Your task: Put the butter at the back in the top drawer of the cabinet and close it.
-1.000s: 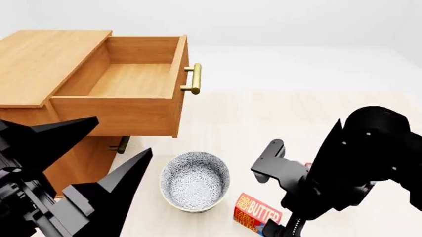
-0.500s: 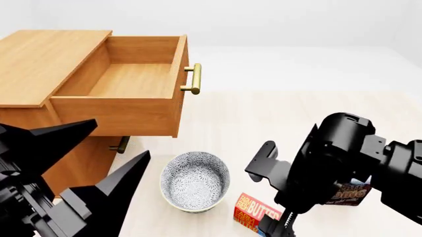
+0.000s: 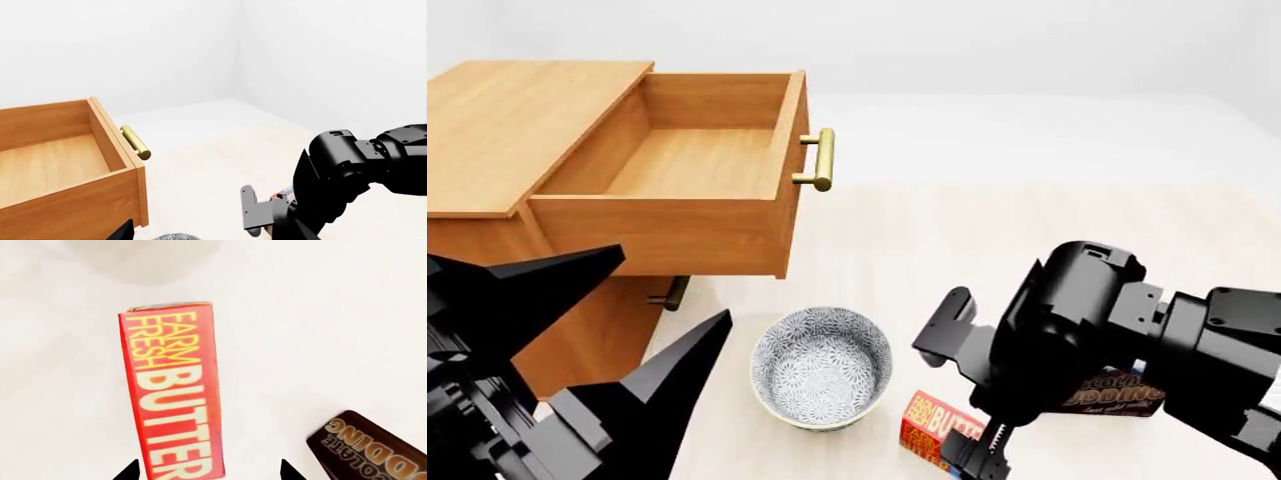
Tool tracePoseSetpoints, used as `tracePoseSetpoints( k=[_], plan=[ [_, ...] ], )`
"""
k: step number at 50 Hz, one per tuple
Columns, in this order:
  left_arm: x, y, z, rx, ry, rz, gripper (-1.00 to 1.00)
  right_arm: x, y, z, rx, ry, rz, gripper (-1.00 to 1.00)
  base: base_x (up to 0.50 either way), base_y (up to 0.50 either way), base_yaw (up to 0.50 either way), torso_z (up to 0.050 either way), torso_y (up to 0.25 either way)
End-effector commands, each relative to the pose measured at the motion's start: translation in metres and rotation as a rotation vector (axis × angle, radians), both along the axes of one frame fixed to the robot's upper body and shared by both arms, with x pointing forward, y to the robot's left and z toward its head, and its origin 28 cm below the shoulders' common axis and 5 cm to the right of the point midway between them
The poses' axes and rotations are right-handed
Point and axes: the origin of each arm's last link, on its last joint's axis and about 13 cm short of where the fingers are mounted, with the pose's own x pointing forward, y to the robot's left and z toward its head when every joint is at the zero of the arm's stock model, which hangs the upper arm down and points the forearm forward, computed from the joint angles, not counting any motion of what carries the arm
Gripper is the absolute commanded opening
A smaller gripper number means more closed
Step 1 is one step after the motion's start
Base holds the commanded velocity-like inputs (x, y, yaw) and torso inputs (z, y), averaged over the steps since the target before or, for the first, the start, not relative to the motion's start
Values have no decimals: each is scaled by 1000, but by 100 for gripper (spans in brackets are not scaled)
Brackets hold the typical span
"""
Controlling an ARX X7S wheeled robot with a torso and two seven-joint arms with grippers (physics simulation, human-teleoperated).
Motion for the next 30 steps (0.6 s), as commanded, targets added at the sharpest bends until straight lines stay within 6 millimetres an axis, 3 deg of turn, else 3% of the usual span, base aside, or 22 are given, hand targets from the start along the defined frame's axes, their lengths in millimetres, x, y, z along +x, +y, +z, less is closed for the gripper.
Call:
tracePoseSetpoints(
  k=[1,30],
  plan=[
    [-1,0,0,1,0,-2,100,2,5,-6,8,14,24,100,0,0,0,0,0],
    [-2,-1,0,5,2,-8,100,6,2,-34,40,87,24,100,0,0,0,0,0]
  ],
)
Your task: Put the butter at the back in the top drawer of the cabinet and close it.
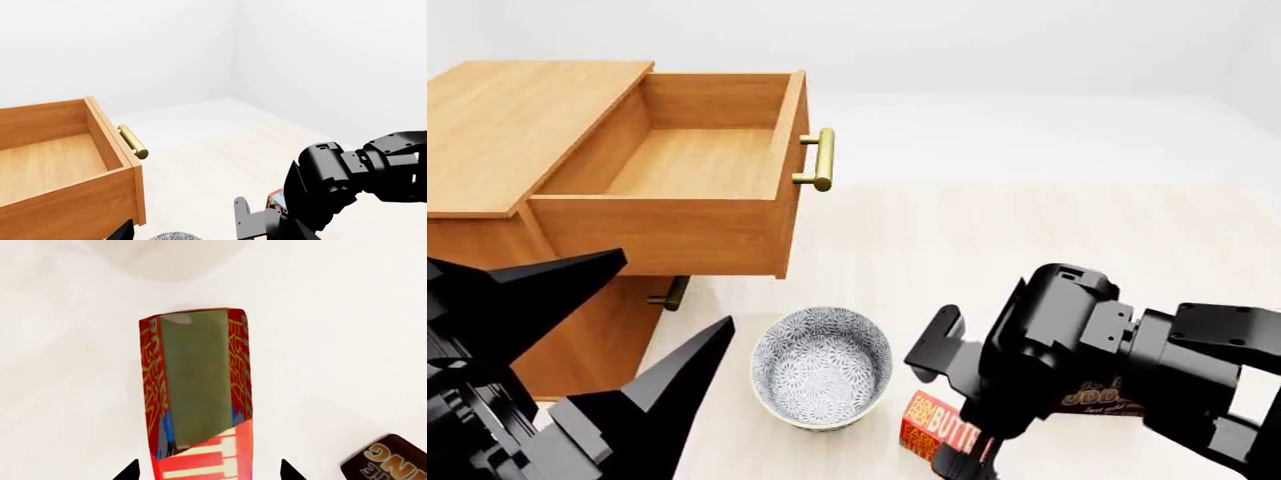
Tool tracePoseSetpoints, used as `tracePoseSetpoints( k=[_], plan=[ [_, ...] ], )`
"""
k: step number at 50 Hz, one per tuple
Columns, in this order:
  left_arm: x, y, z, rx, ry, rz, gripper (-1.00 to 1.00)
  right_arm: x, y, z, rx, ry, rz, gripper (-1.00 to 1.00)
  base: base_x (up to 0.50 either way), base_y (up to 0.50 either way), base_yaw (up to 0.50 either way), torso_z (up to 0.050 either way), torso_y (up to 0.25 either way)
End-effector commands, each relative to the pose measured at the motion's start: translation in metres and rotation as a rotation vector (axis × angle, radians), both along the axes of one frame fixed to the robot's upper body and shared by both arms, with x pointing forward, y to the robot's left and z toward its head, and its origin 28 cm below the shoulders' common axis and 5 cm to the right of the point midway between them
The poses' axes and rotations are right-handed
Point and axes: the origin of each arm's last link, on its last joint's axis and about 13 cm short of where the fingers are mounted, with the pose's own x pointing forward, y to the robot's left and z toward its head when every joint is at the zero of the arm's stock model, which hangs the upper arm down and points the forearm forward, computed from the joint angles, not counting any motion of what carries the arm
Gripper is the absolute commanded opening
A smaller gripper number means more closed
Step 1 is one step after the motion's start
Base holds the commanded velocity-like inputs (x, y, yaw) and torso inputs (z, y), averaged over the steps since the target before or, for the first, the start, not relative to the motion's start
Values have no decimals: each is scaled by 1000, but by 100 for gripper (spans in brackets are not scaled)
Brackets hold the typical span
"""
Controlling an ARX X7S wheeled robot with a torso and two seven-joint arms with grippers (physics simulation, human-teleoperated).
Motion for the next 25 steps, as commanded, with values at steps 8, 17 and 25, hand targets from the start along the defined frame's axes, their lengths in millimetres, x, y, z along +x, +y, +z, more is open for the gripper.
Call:
tracePoseSetpoints(
  k=[8,17,25],
  plan=[
    [0,-1,0,1,2,-2,100,0,-1,-18,18,47,5,100,0,0,0,0,0],
    [0,-1,-1,2,3,-5,100,0,-3,-26,29,67,4,100,0,0,0,0,0],
    [0,-2,-1,4,5,-4,100,0,-4,-30,32,81,9,100,0,0,0,0,0]
  ],
)
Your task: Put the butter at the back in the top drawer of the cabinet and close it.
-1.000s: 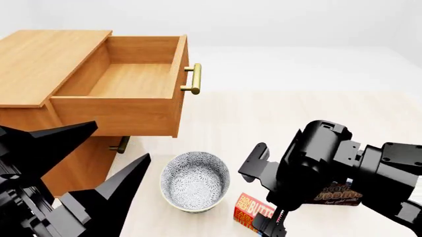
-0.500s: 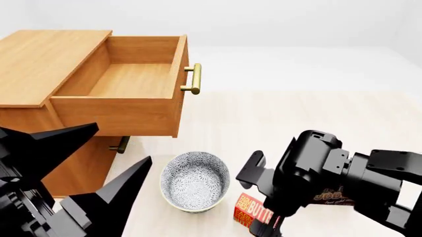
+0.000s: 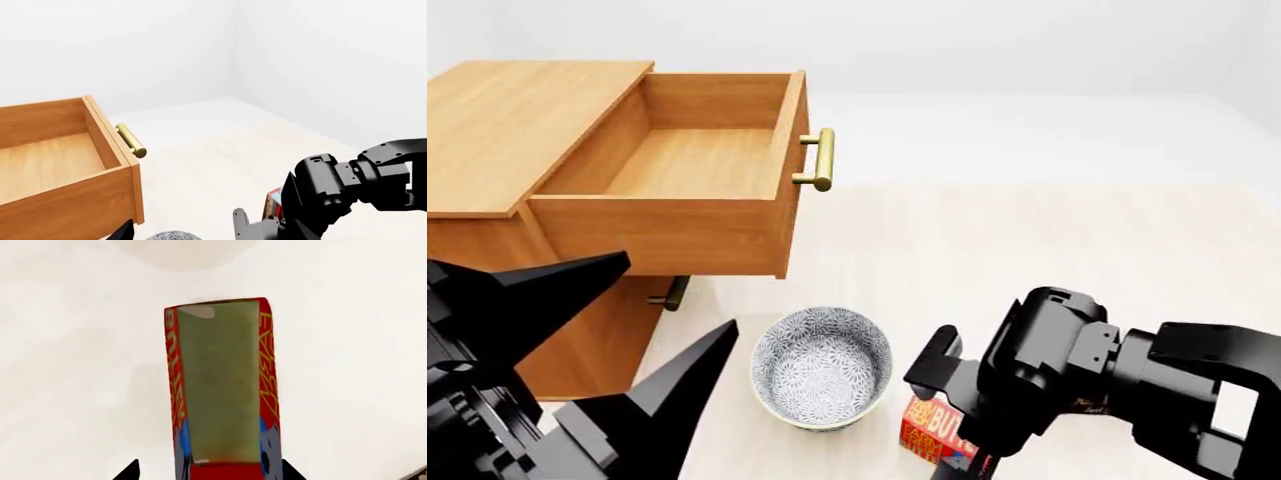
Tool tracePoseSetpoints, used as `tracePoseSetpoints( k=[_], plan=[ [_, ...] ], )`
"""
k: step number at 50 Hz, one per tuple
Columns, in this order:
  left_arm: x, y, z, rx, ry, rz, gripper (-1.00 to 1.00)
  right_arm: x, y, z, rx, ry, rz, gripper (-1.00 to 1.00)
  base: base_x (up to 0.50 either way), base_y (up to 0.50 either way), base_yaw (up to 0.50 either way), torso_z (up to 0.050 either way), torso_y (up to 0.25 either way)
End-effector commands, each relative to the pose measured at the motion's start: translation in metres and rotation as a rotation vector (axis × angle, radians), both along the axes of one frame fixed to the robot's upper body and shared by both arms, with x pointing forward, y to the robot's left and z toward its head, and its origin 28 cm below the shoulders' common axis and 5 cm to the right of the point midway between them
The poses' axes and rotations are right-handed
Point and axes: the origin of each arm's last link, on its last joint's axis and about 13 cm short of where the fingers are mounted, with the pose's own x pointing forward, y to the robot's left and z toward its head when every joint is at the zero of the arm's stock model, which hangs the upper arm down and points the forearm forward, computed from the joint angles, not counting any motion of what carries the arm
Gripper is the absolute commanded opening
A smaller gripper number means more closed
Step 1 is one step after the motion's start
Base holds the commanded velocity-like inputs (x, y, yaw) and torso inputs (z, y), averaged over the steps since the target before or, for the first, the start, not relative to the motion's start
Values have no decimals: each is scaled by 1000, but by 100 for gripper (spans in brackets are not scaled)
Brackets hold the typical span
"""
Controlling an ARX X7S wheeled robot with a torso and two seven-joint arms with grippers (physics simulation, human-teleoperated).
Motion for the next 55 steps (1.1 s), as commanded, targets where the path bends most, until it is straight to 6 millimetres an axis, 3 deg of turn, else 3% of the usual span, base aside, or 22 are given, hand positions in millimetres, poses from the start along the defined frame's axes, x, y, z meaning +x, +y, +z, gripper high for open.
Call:
tracePoseSetpoints(
  k=[1,2,3,25,55],
  plan=[
    [0,-1,-1,1,2,-1,100,0,-1,-7,11,16,10,100,0,0,0,0,0],
    [0,-1,-1,1,2,-1,100,0,-1,-7,13,10,15,100,0,0,0,0,0],
    [0,-1,-1,1,2,0,100,0,-1,-7,16,0,20,-100,0,0,0,0,0],
    [-1,0,0,2,2,2,100,-6,-4,3,5,-71,33,-100,0,0,0,0,0],
    [-2,1,3,17,0,-4,100,-57,-25,71,-6,-150,82,-100,0,0,0,0,0]
  ],
)
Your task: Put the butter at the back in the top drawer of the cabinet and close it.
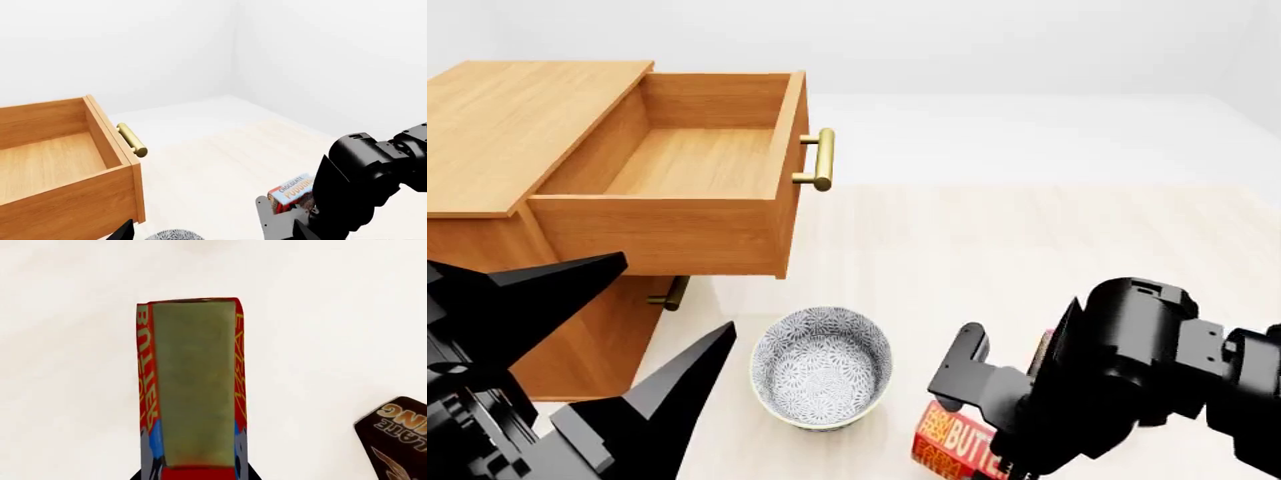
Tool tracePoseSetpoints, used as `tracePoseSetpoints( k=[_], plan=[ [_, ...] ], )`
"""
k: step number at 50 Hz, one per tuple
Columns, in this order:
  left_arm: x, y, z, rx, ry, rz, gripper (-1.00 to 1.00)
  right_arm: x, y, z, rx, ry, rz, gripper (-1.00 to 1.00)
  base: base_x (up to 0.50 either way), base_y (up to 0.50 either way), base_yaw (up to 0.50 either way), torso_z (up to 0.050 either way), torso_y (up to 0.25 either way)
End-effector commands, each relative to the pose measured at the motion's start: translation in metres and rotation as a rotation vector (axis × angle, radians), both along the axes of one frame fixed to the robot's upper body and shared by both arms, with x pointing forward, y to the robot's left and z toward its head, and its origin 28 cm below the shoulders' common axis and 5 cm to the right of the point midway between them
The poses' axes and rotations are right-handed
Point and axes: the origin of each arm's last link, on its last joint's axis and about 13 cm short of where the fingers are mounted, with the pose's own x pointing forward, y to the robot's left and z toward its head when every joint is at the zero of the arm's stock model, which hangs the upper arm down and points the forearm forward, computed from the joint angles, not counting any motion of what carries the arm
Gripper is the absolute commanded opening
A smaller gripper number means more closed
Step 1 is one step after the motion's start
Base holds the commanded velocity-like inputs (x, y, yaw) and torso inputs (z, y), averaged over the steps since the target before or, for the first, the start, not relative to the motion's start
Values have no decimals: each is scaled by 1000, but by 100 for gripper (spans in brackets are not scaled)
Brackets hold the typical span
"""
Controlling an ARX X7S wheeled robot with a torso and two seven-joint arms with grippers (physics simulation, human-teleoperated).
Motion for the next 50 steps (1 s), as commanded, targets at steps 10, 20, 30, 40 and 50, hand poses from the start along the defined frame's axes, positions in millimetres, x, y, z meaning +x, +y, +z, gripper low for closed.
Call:
tracePoseSetpoints(
  k=[10,20,30,40,50],
  plan=[
    [10,0,11,25,23,-91,100,-30,-11,64,-1,-128,57,-100,0,0,0,0,0],
    [26,-2,20,73,74,-222,100,-42,-14,98,-4,-187,86,-100,0,0,0,0,1],
    [41,-4,27,120,132,-299,100,-47,-13,124,-9,-234,101,-100,0,0,0,2,1],
    [54,-5,33,186,202,-409,100,-51,-10,140,-14,-259,139,-100,0,0,0,0,0],
    [73,-2,42,256,233,-447,100,-53,-9,145,-14,-257,188,-100,0,0,0,0,1]
  ],
)
